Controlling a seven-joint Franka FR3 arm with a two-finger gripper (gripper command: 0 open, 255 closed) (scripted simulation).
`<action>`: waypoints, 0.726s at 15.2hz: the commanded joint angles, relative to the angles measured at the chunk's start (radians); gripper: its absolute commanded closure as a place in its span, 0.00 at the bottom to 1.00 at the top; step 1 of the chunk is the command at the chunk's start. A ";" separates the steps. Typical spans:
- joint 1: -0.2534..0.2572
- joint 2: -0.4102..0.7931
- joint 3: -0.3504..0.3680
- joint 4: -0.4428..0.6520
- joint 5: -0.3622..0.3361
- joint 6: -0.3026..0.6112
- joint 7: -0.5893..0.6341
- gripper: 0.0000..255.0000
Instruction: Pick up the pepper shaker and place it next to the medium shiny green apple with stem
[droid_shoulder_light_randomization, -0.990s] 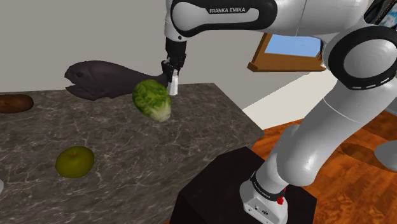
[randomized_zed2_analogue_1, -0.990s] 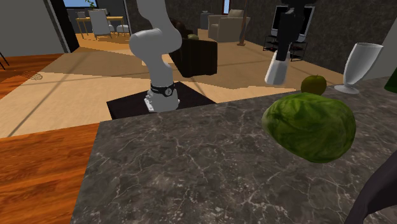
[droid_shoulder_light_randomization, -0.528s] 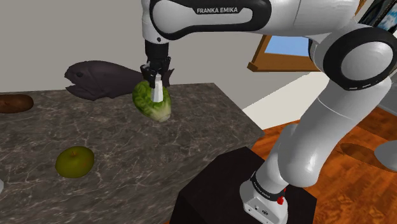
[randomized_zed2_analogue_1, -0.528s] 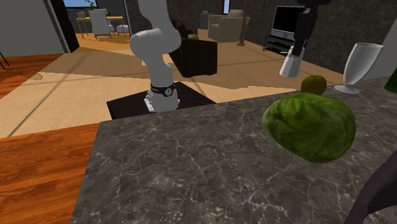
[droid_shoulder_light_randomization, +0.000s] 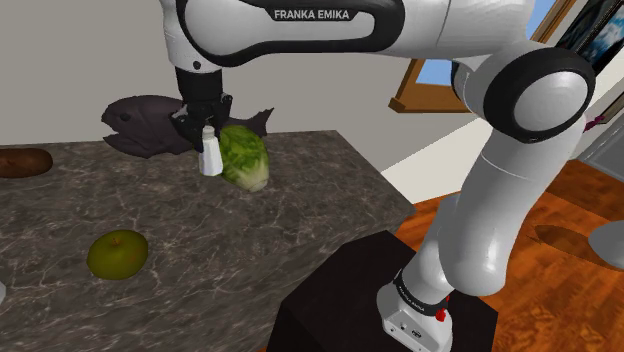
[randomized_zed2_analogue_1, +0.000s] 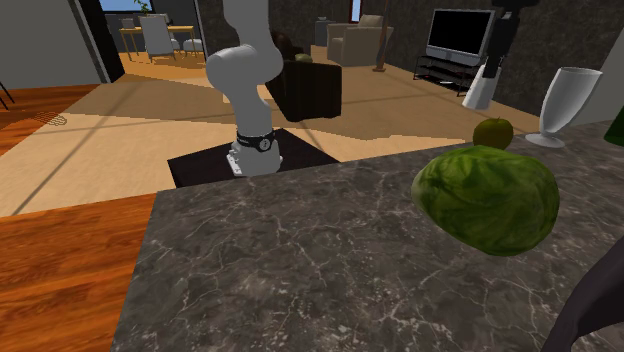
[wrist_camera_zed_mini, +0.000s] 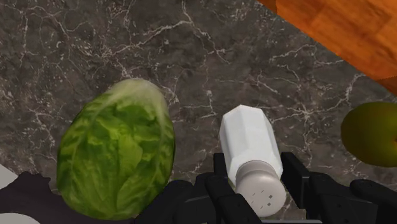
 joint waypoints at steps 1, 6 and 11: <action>0.029 0.042 0.019 0.060 -0.011 -0.023 0.048 1.00; 0.108 0.174 0.055 0.239 -0.046 -0.088 0.151 1.00; 0.127 0.207 0.060 0.233 -0.056 -0.053 0.180 1.00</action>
